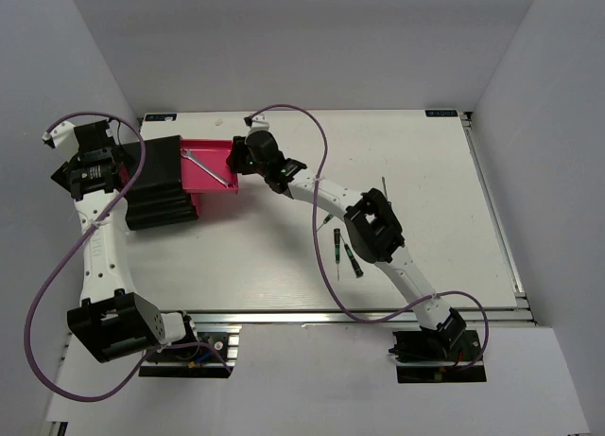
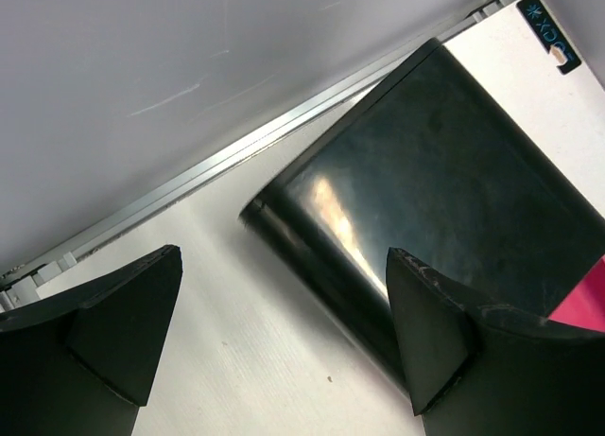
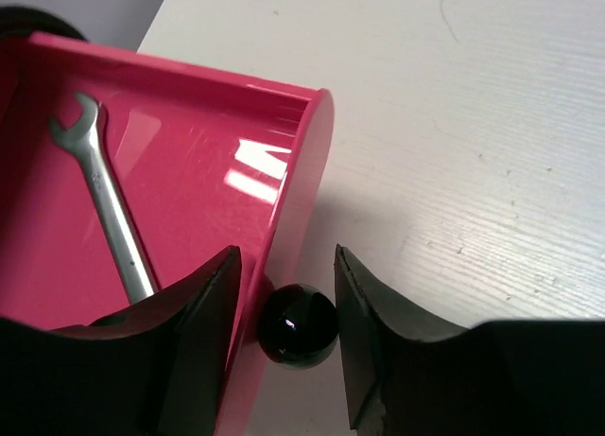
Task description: Sort the tools into containers
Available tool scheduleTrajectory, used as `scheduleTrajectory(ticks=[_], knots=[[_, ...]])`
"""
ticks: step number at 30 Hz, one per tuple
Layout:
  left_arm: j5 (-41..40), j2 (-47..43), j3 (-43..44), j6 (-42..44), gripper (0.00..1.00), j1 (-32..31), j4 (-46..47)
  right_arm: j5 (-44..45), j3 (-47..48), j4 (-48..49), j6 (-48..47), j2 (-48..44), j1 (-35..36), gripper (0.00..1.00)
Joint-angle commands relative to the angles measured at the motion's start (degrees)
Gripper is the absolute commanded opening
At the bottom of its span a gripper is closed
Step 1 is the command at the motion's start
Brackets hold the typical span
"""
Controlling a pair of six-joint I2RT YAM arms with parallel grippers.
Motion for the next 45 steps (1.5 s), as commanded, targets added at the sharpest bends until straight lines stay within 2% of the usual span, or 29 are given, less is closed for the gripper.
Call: scheduleTrajectory(ticks=[1,11,15,20,22,24,27,33,40,45], knots=[[-1.5,-2.6,-0.7,-0.3,0.98,0.1,-0.5,-0.5,0.0,2.8,-0.7,-2.2,-0.7,0.38],[-3.9,-2.1,-1.8,1.1,0.98,0.4,-0.7,-0.3,-4.1,2.4,-0.7,-5.1,-4.7,0.34],[-2.1,-2.6,-4.1,1.8,0.98,1.4,-1.2,-0.1,-6.0,2.7,-1.2,-6.5,-6.3,0.32],[9.0,-3.4,-8.6,2.9,0.98,2.5,0.5,-0.6,-8.5,3.6,-2.6,-7.9,-7.4,0.31],[9.1,-3.2,-9.7,3.4,0.98,2.9,1.3,-0.7,-9.4,4.8,-3.4,-9.0,-7.5,0.31],[16.7,-2.4,-10.0,3.7,0.98,3.1,2.2,-0.9,-11.2,6.3,-4.2,-10.4,-7.5,0.30],[21.9,-1.7,-10.5,3.3,0.98,3.2,3.7,-1.3,-13.5,7.4,-4.9,-12.0,-7.4,0.29],[25.2,-2.3,-11.5,2.8,0.98,3.1,5.5,-1.9,-15.6,8.4,-5.2,-13.8,-7.5,0.29],[35.3,1.7,-14.5,2.5,0.98,3.2,6.1,-3.5,-16.9,8.9,-5.6,-15.9,-7.8,0.29],[39.2,3.3,-15.7,2.6,0.98,3.2,8.2,-8.4,-17.1,8.6,-6.6,-17.3,-7.8,0.28]])
